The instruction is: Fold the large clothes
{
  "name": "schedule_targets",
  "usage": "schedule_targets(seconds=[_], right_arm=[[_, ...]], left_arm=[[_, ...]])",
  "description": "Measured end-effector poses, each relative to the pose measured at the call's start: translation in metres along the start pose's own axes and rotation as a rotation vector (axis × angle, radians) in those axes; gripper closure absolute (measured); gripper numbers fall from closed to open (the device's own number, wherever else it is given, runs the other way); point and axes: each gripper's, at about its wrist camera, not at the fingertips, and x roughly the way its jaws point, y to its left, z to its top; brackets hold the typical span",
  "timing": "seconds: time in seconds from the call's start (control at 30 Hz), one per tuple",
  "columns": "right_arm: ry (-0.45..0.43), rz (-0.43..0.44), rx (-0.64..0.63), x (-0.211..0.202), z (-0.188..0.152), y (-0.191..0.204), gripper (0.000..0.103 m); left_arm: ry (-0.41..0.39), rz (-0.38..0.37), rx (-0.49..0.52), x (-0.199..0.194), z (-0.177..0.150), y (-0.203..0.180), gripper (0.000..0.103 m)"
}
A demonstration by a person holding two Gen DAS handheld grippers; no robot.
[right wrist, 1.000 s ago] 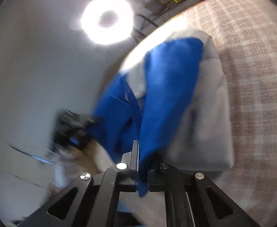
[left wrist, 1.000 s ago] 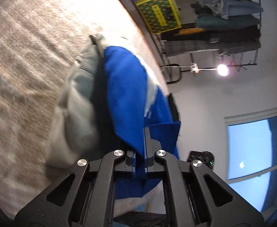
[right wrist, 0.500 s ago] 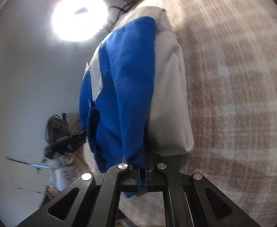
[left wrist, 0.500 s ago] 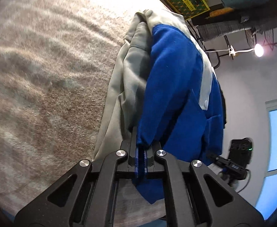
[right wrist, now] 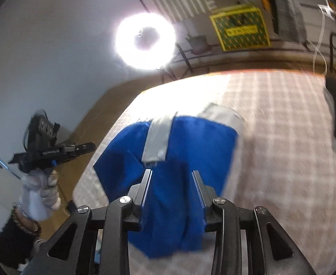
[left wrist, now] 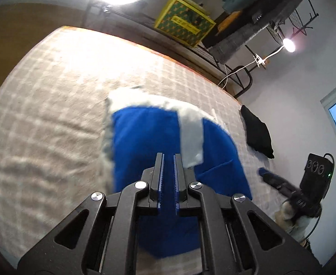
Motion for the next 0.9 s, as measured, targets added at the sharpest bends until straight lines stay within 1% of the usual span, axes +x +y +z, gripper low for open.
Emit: schedule_targets(seconds=[0.03, 0.07, 0.13, 0.2, 0.27, 0.3, 0.33, 0.37, 0.4, 0.43, 0.47, 0.5, 0.57, 0.63, 0.67, 0.7, 0.8, 0.9], right_arm=[[0.005, -0.005, -0.006, 0.010, 0.003, 0.004, 0.069], [0.009, -0.005, -0.011, 0.019, 0.006, 0.006, 0.070], [0.005, -0.026, -0.026, 0.031, 0.012, 0.004, 0.070], [0.006, -0.044, -0.024, 0.042, 0.013, -0.003, 0.070], [0.033, -0.029, 0.003, 0.051, 0.015, -0.011, 0.070], [0.058, -0.030, 0.006, 0.056, 0.013, -0.016, 0.074], [0.087, -0.046, -0.006, 0.063, 0.010, -0.021, 0.076], [0.112, -0.060, -0.018, 0.068, 0.007, -0.027, 0.082], [0.136, -0.067, -0.022, 0.076, 0.002, -0.035, 0.091], [0.159, -0.069, -0.016, 0.082, -0.005, -0.046, 0.096], [0.164, -0.058, -0.007, 0.086, -0.010, -0.056, 0.103], [0.142, -0.024, 0.004, 0.086, -0.014, -0.065, 0.103], [0.143, 0.010, 0.028, 0.084, -0.014, -0.073, 0.103], [0.153, -0.012, 0.014, 0.079, -0.011, -0.068, 0.103], [0.156, -0.024, 0.000, 0.077, -0.009, -0.064, 0.103], [0.155, -0.029, -0.014, 0.071, -0.006, -0.059, 0.102], [0.127, -0.013, -0.024, 0.047, -0.002, -0.052, 0.093], [0.119, 0.013, 0.003, 0.027, -0.007, -0.052, 0.091]], left_arm=[[-0.013, 0.010, 0.030, 0.003, 0.006, -0.009, 0.099], [-0.029, 0.037, 0.082, 0.008, 0.014, -0.018, 0.099], [-0.033, 0.058, 0.122, 0.023, 0.022, -0.020, 0.099], [-0.001, 0.075, 0.103, 0.046, 0.021, -0.008, 0.099], [0.061, 0.092, 0.067, 0.073, 0.014, 0.015, 0.099], [0.088, 0.100, 0.048, 0.085, 0.008, 0.029, 0.100], [0.112, 0.087, 0.025, 0.095, 0.002, 0.040, 0.101], [0.129, 0.023, -0.016, 0.103, -0.008, 0.057, 0.101], [0.111, -0.030, -0.037, 0.104, -0.014, 0.067, 0.099], [0.092, -0.064, -0.036, 0.103, -0.019, 0.073, 0.099], [0.086, -0.079, -0.011, 0.102, -0.021, 0.074, 0.099], [0.092, -0.076, 0.020, 0.101, -0.022, 0.072, 0.099], [0.106, -0.067, 0.033, 0.098, -0.020, 0.069, 0.099], [0.133, -0.048, 0.023, 0.092, -0.014, 0.065, 0.099], [0.131, -0.040, 0.019, 0.086, -0.008, 0.063, 0.099], [0.103, -0.046, 0.027, 0.077, -0.001, 0.057, 0.099], [0.050, -0.044, 0.076, 0.057, 0.010, 0.044, 0.099], [0.033, -0.074, 0.076, 0.046, 0.012, 0.039, 0.099]])
